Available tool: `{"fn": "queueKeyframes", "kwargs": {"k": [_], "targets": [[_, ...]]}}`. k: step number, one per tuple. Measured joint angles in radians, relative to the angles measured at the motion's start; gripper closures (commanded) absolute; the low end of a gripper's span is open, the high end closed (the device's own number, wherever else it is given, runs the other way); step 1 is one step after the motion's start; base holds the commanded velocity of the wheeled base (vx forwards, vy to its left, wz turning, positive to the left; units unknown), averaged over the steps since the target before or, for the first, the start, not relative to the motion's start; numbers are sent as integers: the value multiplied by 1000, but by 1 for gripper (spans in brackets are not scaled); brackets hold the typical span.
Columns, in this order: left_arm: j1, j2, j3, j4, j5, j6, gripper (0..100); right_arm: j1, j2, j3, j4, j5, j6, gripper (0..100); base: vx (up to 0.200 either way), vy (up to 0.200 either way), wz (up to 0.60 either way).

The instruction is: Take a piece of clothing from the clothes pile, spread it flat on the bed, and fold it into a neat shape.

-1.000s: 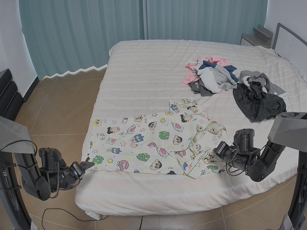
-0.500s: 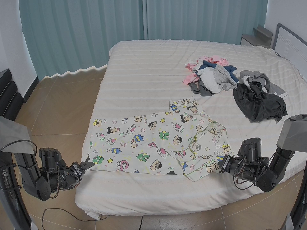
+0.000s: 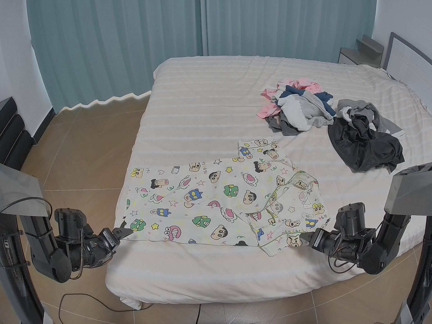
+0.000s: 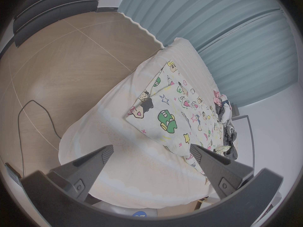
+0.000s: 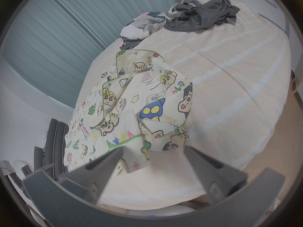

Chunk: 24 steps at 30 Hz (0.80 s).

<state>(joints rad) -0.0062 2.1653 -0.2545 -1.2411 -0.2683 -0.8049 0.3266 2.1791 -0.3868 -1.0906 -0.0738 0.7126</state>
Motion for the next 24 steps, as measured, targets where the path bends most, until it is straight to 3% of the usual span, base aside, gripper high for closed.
{"fn": "queueKeyframes", "kwargs": {"k": [15, 24], "targets": [[0, -1, -1, 0, -4, -5, 0, 0, -149, -40, 4, 10, -44, 0, 0, 0, 0], [2, -26, -6, 0, -22, -27, 0, 69, -171, -113, 24, 13, 172, 0, 0, 0, 0]]}}
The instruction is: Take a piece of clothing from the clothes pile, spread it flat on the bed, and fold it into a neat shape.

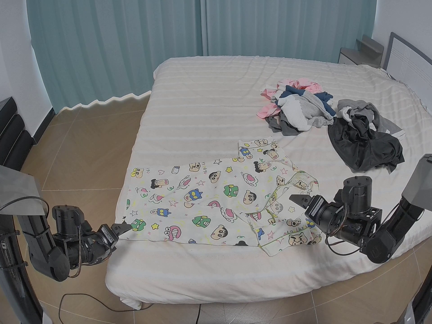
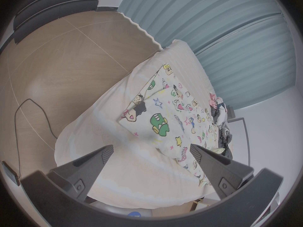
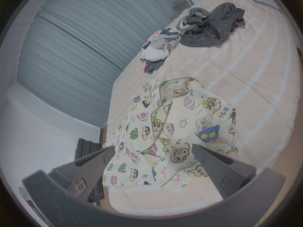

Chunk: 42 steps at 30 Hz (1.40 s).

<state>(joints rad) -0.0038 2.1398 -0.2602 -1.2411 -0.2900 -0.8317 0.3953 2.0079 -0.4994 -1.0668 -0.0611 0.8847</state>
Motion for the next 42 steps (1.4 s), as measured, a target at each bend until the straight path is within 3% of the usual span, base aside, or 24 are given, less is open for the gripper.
{"fn": "queueKeyframes", "kwargs": {"k": [6, 27, 42], "targets": [[4, -41, -2, -2, -10, -21, 0, -3, 33, -36, 3, -1, 12, 0, 0, 0, 0], [20, -42, -3, -75, -13, -13, 0, -95, 50, -103, 5, -7, -3, 0, 200, 0, 0], [19, -37, -2, -139, 8, -12, 0, -133, 129, -230, 15, -11, -177, 0, 40, 0, 0]]}}
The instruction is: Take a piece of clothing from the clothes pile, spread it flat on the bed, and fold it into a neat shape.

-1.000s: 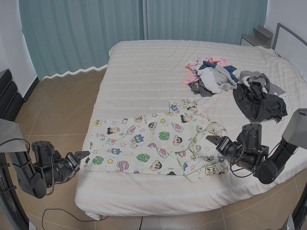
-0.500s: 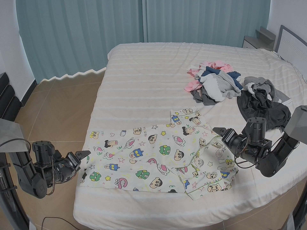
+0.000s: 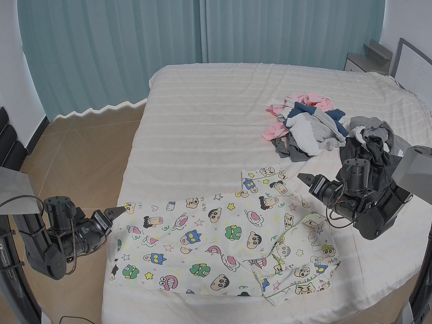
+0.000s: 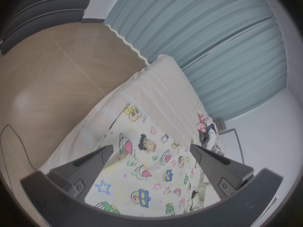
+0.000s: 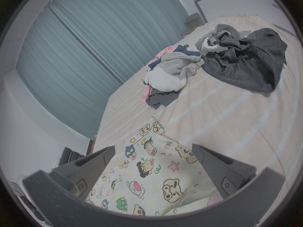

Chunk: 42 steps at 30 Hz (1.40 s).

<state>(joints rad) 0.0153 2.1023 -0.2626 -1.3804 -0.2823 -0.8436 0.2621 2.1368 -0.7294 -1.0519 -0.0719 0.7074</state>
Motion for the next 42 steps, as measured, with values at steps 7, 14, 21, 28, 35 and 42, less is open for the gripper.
{"fn": "queueKeyframes", "kwargs": {"k": [7, 14, 21, 28, 35, 42], "targets": [[0, -8, -2, -59, 51, 13, 0, 1, 63, -77, 52, 5, -80, 0, 0, 0, 0], [9, -24, -89, 80, 55, 216, 0, 5, 102, -132, 91, 2, -159, 0, 0, 0, 0], [34, -25, -358, 526, 34, 363, 0, 13, 107, -121, 94, -4, -178, 0, 0, 0, 0], [72, 35, -691, 831, -44, 549, 0, 13, 94, -74, 69, -10, -204, 0, 0, 0, 0], [100, 197, -922, 964, -103, 665, 0, 13, 82, -17, 28, -12, -221, 0, 0, 0, 0], [106, 294, -963, 980, -139, 705, 0, 12, 90, 3, 15, -13, -221, 0, 0, 0, 0]]}}
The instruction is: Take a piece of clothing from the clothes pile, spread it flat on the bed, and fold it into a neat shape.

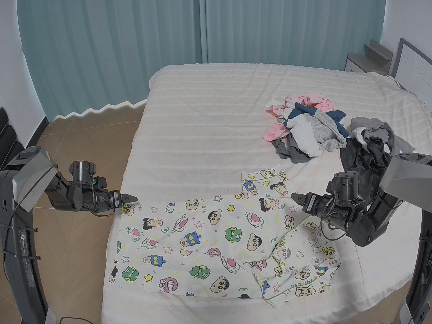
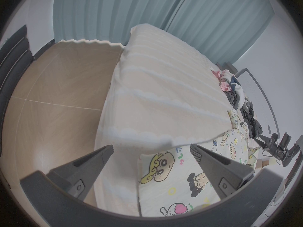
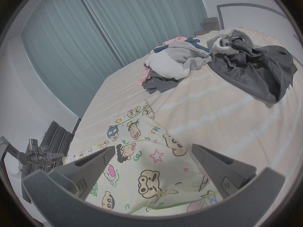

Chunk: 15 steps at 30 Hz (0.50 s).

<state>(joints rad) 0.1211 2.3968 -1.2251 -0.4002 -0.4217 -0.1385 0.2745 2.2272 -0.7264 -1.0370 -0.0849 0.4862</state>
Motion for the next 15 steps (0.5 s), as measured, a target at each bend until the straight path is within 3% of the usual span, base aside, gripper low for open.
{"fn": "queueKeyframes", "kwargs": {"k": [15], "targets": [[-43, 23, 34, -8, -44, -7, 0, -27, 47, -7, -50, 1, -1, 0, 0, 0, 0]]}}
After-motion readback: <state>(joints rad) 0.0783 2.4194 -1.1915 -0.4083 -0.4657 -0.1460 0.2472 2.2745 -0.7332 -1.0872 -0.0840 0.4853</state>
